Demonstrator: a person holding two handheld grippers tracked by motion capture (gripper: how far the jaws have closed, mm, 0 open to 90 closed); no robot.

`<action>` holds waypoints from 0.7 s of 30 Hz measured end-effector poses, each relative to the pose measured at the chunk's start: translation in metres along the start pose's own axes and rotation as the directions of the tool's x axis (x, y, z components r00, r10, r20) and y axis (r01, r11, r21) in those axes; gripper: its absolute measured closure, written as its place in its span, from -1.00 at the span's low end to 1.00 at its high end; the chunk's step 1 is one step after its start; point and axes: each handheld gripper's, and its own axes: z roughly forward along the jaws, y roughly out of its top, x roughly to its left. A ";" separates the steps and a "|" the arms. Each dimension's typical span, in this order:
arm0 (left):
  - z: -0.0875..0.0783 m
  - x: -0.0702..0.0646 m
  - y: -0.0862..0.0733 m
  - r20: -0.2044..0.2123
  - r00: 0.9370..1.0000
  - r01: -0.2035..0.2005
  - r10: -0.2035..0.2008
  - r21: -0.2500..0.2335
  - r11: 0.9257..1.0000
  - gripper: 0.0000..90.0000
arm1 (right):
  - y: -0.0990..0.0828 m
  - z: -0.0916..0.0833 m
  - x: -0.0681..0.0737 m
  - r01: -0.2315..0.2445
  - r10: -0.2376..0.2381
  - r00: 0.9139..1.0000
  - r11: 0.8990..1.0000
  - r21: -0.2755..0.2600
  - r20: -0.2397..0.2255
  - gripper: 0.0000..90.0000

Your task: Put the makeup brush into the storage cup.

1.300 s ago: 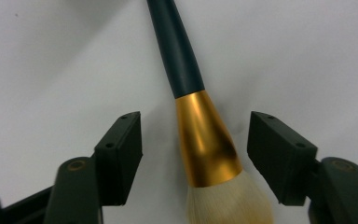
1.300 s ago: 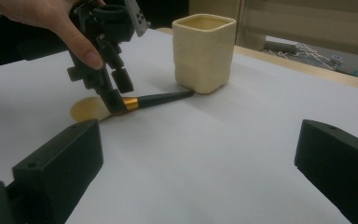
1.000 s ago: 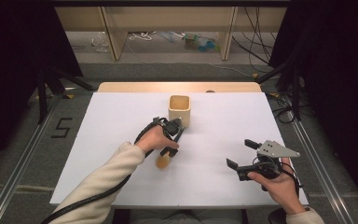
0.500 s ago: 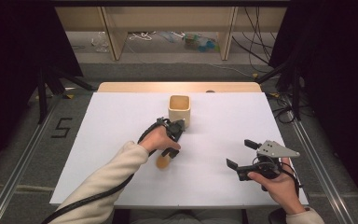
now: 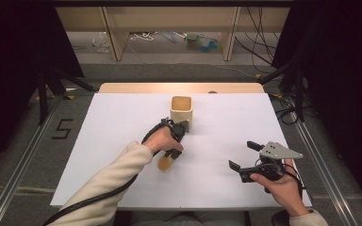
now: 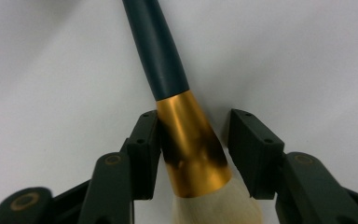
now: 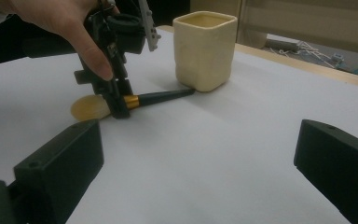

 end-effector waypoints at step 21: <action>-0.003 0.004 -0.005 0.045 0.992 -0.120 0.118 0.040 0.992 0.39 | 0.000 0.000 -0.001 -0.002 0.002 1.000 1.000 0.010 0.000 -0.94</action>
